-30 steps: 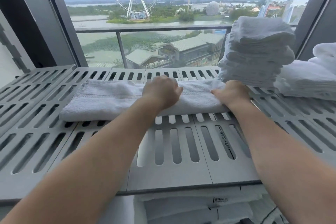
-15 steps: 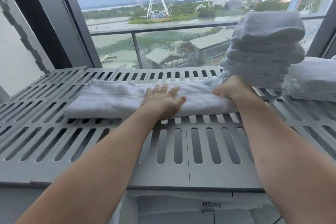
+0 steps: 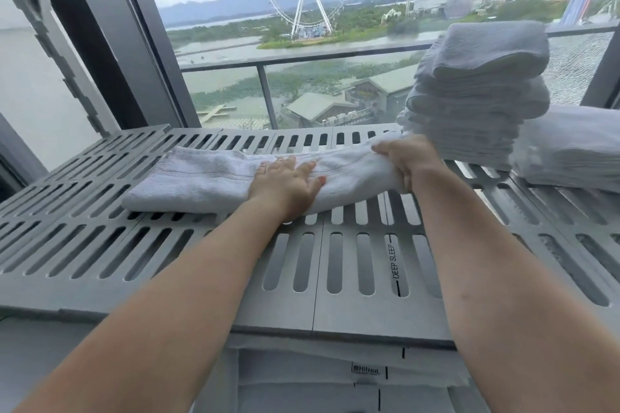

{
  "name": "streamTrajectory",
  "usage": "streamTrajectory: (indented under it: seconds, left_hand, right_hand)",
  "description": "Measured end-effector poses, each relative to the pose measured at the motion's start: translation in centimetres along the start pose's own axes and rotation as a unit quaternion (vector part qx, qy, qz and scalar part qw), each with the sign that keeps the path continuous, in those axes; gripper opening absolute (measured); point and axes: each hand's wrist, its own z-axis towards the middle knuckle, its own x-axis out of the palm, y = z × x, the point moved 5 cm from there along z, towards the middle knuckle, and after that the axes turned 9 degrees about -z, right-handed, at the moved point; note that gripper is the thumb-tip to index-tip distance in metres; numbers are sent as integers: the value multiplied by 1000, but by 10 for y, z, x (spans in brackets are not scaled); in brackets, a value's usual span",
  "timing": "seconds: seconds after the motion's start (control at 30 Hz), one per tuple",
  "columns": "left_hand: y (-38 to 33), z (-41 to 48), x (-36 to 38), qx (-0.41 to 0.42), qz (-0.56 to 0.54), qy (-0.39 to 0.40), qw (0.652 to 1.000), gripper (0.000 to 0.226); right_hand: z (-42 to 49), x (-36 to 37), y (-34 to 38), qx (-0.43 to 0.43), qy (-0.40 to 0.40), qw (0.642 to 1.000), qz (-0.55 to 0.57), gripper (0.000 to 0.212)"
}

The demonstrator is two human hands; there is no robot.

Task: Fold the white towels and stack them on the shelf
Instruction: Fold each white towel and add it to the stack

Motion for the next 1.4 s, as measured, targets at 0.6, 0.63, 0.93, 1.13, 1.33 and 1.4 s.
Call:
streamTrajectory:
  seconds: [0.6,0.63,0.93,1.13,1.33,1.4]
  left_hand:
    - [90,-21,-18,-62,-26,72,995,67]
    - [94,-20,-24,-38,-34,69,996,66]
    - [170,-20,-34,27,-23,69,997,68]
    - [226,-9,-67,17,-52,-2,999,52]
    - [260,-13,-63,-50,-425,-16,904,48]
    - [272,-13,-57,-76,-557,-16,827,57]
  right_hand:
    - [-45,81,86,-109,64,981,144,14]
    - [-46,90,91,-116,56,984,123,14]
    - [-60,173,127,-146,-11,989,0,20]
    - [-70,222,139,-120,-9,993,-19,15]
    - [-85,283,158,-142,9,984,-107,16]
    - [-87,302,164,-155,21,974,-164,15]
